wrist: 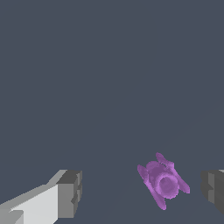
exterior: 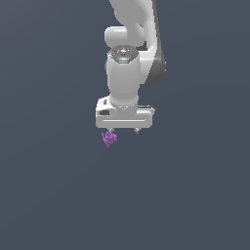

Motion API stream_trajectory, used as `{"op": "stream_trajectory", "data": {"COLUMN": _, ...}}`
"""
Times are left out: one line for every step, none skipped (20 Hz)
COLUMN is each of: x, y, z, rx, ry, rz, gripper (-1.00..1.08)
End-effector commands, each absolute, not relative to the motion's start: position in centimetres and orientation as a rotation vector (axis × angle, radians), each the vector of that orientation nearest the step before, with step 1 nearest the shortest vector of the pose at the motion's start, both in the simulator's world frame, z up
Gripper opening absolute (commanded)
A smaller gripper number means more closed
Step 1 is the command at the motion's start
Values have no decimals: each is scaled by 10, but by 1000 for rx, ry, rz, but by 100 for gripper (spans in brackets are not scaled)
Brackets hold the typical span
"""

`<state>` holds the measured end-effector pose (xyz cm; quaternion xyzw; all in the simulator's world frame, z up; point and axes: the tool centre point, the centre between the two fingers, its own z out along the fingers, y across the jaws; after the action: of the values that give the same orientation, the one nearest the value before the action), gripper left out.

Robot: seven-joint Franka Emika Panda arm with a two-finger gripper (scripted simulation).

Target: Pick up the object and move it to a goal position.

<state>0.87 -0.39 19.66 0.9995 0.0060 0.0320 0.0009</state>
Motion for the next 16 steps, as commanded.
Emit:
{"op": "stream_trajectory", "data": {"x": 6, "y": -8, "z": 192, "rx": 3137, "ry": 54, "rz": 96, "gripper": 100}}
{"op": "stream_trajectory", "data": {"x": 5, "y": -10, "z": 189, "rx": 3136, "ry": 71, "rz": 94, "gripper": 100}}
{"op": "stream_trajectory", "data": {"x": 4, "y": -12, "z": 187, "rx": 3135, "ry": 91, "rz": 91, "gripper": 100}}
{"op": "stream_trajectory", "data": {"x": 3, "y": -14, "z": 184, "rx": 3133, "ry": 112, "rz": 89, "gripper": 100}}
{"op": "stream_trajectory", "data": {"x": 1, "y": -16, "z": 181, "rx": 3132, "ry": 134, "rz": 86, "gripper": 100}}
{"op": "stream_trajectory", "data": {"x": -1, "y": -18, "z": 178, "rx": 3130, "ry": 158, "rz": 83, "gripper": 100}}
{"op": "stream_trajectory", "data": {"x": -3, "y": -21, "z": 175, "rx": 3128, "ry": 184, "rz": 80, "gripper": 100}}
{"op": "stream_trajectory", "data": {"x": -4, "y": -24, "z": 171, "rx": 3126, "ry": 212, "rz": 77, "gripper": 100}}
{"op": "stream_trajectory", "data": {"x": -7, "y": -27, "z": 168, "rx": 3123, "ry": 241, "rz": 73, "gripper": 100}}
{"op": "stream_trajectory", "data": {"x": -9, "y": -30, "z": 164, "rx": 3121, "ry": 271, "rz": 70, "gripper": 100}}
{"op": "stream_trajectory", "data": {"x": -11, "y": -33, "z": 160, "rx": 3117, "ry": 304, "rz": 66, "gripper": 100}}
{"op": "stream_trajectory", "data": {"x": -14, "y": -36, "z": 156, "rx": 3114, "ry": 336, "rz": 62, "gripper": 100}}
{"op": "stream_trajectory", "data": {"x": -17, "y": -39, "z": 152, "rx": 3110, "ry": 369, "rz": 58, "gripper": 100}}
{"op": "stream_trajectory", "data": {"x": -19, "y": -42, "z": 148, "rx": 3106, "ry": 401, "rz": 54, "gripper": 100}}
{"op": "stream_trajectory", "data": {"x": -22, "y": -45, "z": 144, "rx": 3101, "ry": 434, "rz": 50, "gripper": 100}}
{"op": "stream_trajectory", "data": {"x": -25, "y": -48, "z": 140, "rx": 3097, "ry": 466, "rz": 46, "gripper": 100}}
